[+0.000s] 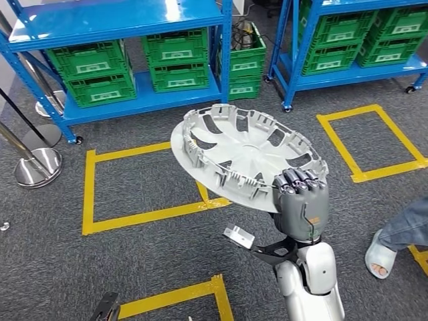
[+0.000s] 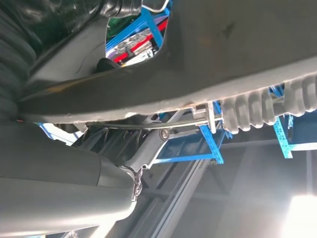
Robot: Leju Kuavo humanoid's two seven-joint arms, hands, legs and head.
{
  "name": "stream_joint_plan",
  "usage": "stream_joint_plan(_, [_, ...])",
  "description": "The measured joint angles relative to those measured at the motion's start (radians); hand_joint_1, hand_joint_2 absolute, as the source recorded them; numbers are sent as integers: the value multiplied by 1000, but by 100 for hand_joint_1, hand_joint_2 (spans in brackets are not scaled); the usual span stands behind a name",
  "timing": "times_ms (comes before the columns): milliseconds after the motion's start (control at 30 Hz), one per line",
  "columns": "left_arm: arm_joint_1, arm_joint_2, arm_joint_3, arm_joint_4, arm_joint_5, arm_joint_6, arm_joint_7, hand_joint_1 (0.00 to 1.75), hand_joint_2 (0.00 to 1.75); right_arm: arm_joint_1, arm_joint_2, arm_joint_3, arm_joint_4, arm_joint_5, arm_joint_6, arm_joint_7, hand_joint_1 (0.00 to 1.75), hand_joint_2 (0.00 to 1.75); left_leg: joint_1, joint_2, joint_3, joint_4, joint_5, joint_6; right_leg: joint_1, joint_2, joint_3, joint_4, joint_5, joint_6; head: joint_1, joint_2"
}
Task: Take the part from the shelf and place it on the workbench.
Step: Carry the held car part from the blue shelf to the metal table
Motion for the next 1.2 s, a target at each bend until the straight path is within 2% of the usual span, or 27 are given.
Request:
stream_joint_plan(67, [-2, 0, -2, 0, 1, 0, 0, 0, 0, 0, 0, -4, 0, -1, 0, -3, 175, 175, 3, 25, 1, -11, 7, 12, 2, -47, -31, 55, -38, 8, 4, 0])
stream_joint_plan(100, [-2, 0, -2, 0, 2, 0, 0, 0, 0, 0, 0, -6, 0, -2, 0, -4, 175, 175, 2, 37, 1, -13, 8, 15, 2, -76, -58, 113, -71, 12, 5, 0])
stream_joint_plan(167, [0, 2, -3, 0, 3, 0, 0, 0, 0, 1, 0, -8, 0, -2, 0, -6, 175, 175, 1, 64, 0, -12, 8, 17, 0, -99, -113, 237, -124, 20, 7, 0])
stream_joint_plan(200, [1, 2, -3, 0, 4, 0, 0, 0, 0, 1, 0, -10, 0, -3, 0, -6, 175, 175, 1, 78, -1, -12, 8, 17, -2, -103, -125, 266, -129, 24, 7, 0])
stream_joint_plan(233, [0, 2, -3, 0, 4, -1, 0, 0, 0, 2, 0, -12, 0, -4, 0, -6, 175, 175, 1, 91, -1, -12, 8, 17, -3, -107, -118, 257, -115, 26, 7, 0])
stream_joint_plan(300, [-1, 0, -4, 0, 5, -1, 0, 0, 0, 2, 0, -15, 0, -5, 0, -6, 175, 175, 1, 114, 0, -10, 6, 13, -3, -131, -51, 141, -56, 27, 8, 0])
stream_joint_plan(367, [-1, -1, -4, 0, 5, -1, 0, 0, 0, 2, 0, -16, 0, -5, 0, -6, 175, 175, -4, 134, 0, -5, 1, 4, 4, -172, 16, 24, -22, 19, 7, 0])
stream_joint_plan(400, [-1, 0, -4, 0, 6, -1, 0, 0, 0, 2, 0, -16, 0, -5, 0, -6, 175, 175, -7, 143, 1, -3, 0, -1, 8, -182, 30, -2, -19, 14, 7, 0])
stream_joint_plan(433, [-1, 0, -5, 0, 6, -1, 0, 0, 0, 2, 0, -16, 0, -5, 0, -6, 175, 175, -10, 153, 1, -1, -1, -6, 11, -179, 32, -7, -20, 7, 7, 0])
stream_joint_plan(467, [-2, -1, -5, 0, 6, -1, 0, 0, 0, 2, 0, -16, 0, -6, 0, -6, 175, 175, -9, 164, 2, -1, -1, -10, 10, -165, 28, -7, -17, 0, 6, 0])
stream_joint_plan(500, [-4, -1, -5, 0, 6, -1, 0, 0, 0, 2, 1, -17, 0, -6, 0, -6, 175, 175, -7, 164, 2, 3, -6, -15, 8, -154, 27, -9, -14, -7, 6, 0])
stream_joint_plan(567, [-7, -1, -5, 0, 6, -1, 0, 0, 0, 2, 1, -17, 0, -6, 0, -5, 175, 175, -2, 125, -14, 50, -43, -26, 4, -132, 26, -12, -8, -20, 3, 0])
stream_joint_plan(633, [-3, -1, -5, 0, 6, -1, 0, 0, 0, 2, 1, -16, 0, -8, 0, -5, 175, 175, 2, 74, -65, 173, -110, -32, 2, -109, 25, -13, -4, -28, -2, 0])
stream_joint_plan(667, [-1, -1, -5, 0, 7, -1, 1, 0, 0, 2, 2, -16, 0, -9, 0, -5, 175, 175, 2, 64, -93, 238, -136, -33, 2, -95, 25, -13, -3, -29, -3, 0])
stream_joint_plan(700, [1, -1, -6, 0, 7, -1, 1, 0, 0, 2, 2, -16, 0, -10, 0, -5, 175, 175, 2, 60, -112, 280, -146, -33, 3, -80, 24, -13, -2, -30, -3, 0])
stream_joint_plan(733, [1, -2, -6, 0, 7, -1, 2, 0, 0, 2, 2, -16, 0, -10, 0, -5, 175, 175, 2, 58, -115, 286, -136, -32, 4, -65, 24, -12, -2, -30, -3, 0])
stream_joint_plan(767, [0, -2, -6, 0, 7, -1, 2, 0, 0, 2, 2, -17, 0, -11, 0, -5, 175, 175, 3, 54, -100, 252, -108, -30, 4, -51, 24, -11, -1, -29, -3, 0])
stream_joint_plan(800, [-1, -1, -6, 0, 7, -1, 3, 0, 0, 2, 2, -17, 0, -11, 0, -5, 175, 175, 4, 40, -72, 190, -69, -28, 3, -37, 24, -9, -1, -29, -3, 0])
stream_joint_plan(867, [-2, 1, -8, 0, 8, -1, 3, 0, 0, 2, 2, -17, 0, -10, 0, -5, 175, 175, 8, -8, -16, 66, -19, -23, 3, -10, 20, -3, 0, -22, -3, 0])
stream_joint_plan(900, [-3, 1, -10, 0, 8, -1, 3, 0, 0, 2, 2, -17, -1, -9, 0, -5, 175, 175, 9, -26, -1, 29, -11, -21, 2, 1, 14, -1, 1, -16, -3, 0])
stream_joint_plan(933, [-3, 1, -12, 0, 8, -1, 4, 0, 0, 3, 2, -18, -2, -8, 0, -4, 175, 175, 8, -32, 4, 15, -15, -19, 0, 12, 7, 0, 4, -10, -3, 0])
stream_joint_plan(1000, [-5, 0, -16, 0, 8, -1, 6, 0, 0, 3, 2, -21, -5, -6, 0, -4, 175, 175, 7, -13, 5, 6, -13, -10, -5, 26, -5, -1, 9, 3, -3, 0])
stream_joint_plan(1033, [-7, -1, -18, 0, 8, -1, 7, 0, 0, 4, 2, -23, -8, -5, 0, -4, 175, 175, 8, 0, 5, 1, -9, -4, -4, 11, -13, 7, 1, 8, -1, 0])
stream_joint_plan(1067, [-10, -1, -20, 0, 8, -1, 8, 0, 0, 4, 2, -25, -10, -4, 0, -5, 175, 175, 9, 13, 6, -4, -5, 3, -2, -14, -27, 31, -16, 11, 2, 0])
stream_joint_plan(1133, [-11, 0, -21, 0, 9, -1, 11, 0, 0, 5, 2, -28, -14, -3, 0, -6, 175, 175, 8, 40, 6, -9, -2, 10, 1, -77, -77, 137, -75, 15, 8, 0])
stream_joint_plan(1167, [-10, 0, -22, 0, 9, -1, 14, 0, 0, 5, 2, -29, -15, -2, 0, -7, 175, 175, 7, 55, 6, -9, -3, 12, 0, -92, -106, 203, -102, 18, 9, 0])
stream_joint_plan(1200, [-9, 0, -22, 0, 10, -2, 16, 0, 0, 6, 2, -30, -15, 0, 0, -7, 175, 175, 6, 71, 6, -8, -4, 12, -1, -100, -128, 252, -117, 20, 9, 0])
